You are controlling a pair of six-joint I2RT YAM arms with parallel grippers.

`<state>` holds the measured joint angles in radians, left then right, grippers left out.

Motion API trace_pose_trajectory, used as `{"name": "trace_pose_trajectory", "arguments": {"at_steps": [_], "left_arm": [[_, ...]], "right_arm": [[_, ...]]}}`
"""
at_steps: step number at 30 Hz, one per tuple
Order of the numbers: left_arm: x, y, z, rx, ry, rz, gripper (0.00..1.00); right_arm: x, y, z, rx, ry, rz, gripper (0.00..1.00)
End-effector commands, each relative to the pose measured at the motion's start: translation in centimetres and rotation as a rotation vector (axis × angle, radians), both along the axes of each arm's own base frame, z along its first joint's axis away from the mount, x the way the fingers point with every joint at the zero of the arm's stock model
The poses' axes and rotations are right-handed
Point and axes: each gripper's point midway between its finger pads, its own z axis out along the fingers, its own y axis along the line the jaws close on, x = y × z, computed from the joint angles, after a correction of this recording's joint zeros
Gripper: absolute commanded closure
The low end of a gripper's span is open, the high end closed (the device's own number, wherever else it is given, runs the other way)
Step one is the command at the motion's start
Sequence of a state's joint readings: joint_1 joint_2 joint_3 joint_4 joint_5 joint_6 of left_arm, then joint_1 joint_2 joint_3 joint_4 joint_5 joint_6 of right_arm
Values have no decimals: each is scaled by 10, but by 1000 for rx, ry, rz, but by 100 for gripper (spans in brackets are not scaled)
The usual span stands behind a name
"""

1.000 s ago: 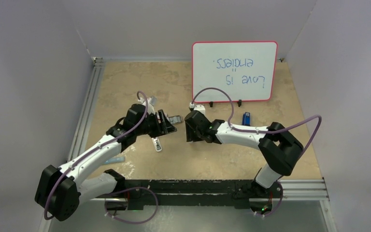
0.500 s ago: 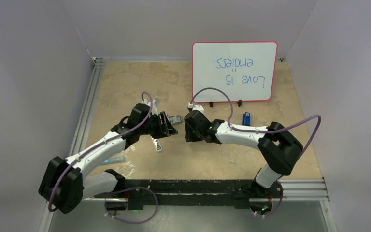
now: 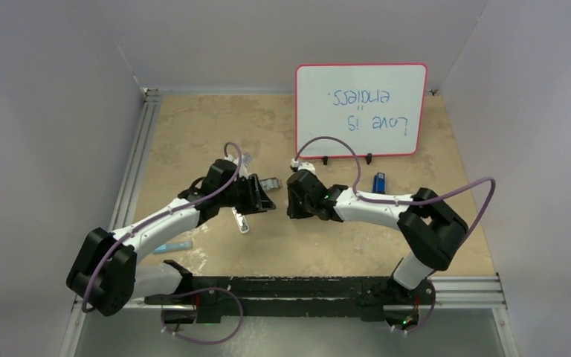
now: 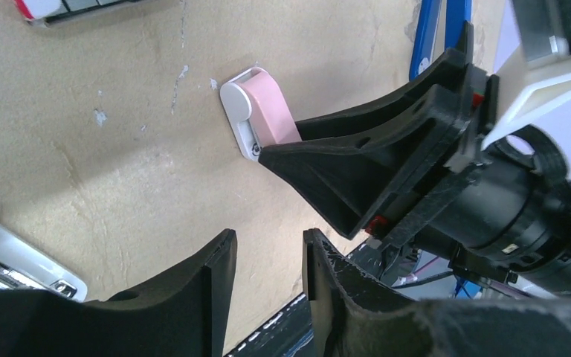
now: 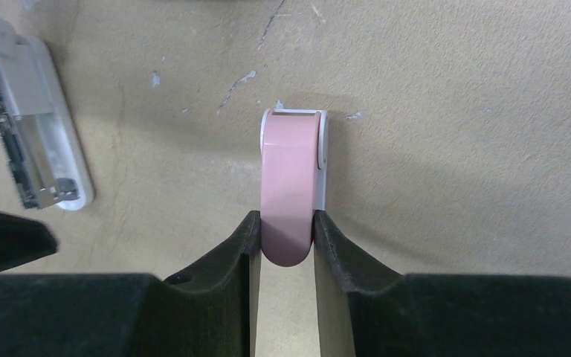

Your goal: Load the staples into the stapler

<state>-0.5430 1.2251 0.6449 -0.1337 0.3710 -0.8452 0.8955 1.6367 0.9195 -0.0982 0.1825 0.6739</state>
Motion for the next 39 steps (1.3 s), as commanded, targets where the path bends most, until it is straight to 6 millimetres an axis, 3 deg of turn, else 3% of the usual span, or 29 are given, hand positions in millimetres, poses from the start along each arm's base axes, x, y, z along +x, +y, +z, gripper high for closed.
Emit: {"name": "trace_pose_trajectory", "arguments": {"at_steps": [1,7,18,22,30,34,39], "left_arm": [[3,-16,7,-59,-33,-56,64],[2,-27,-6,-120,4,-69,67],[6,-37,3,-198,-54,-80,58],[6,-38,8,-220,-82,-86,58],[4,-39,7,-238,-98,-98,77],[3,-39,3,-226,-109,-111,92],[2,-35,-9,-177,-117,-117,100]], "right_arm": [[10,11,37,216,-26,-26,80],[5,14,64,431,6,-28,81],[-6,23,114,700,34,-34,80],[-10,25,119,722,46,-17,80],[-14,29,122,743,59,8,80],[-14,28,121,741,64,8,81],[-2,14,116,690,35,-61,80]]}}
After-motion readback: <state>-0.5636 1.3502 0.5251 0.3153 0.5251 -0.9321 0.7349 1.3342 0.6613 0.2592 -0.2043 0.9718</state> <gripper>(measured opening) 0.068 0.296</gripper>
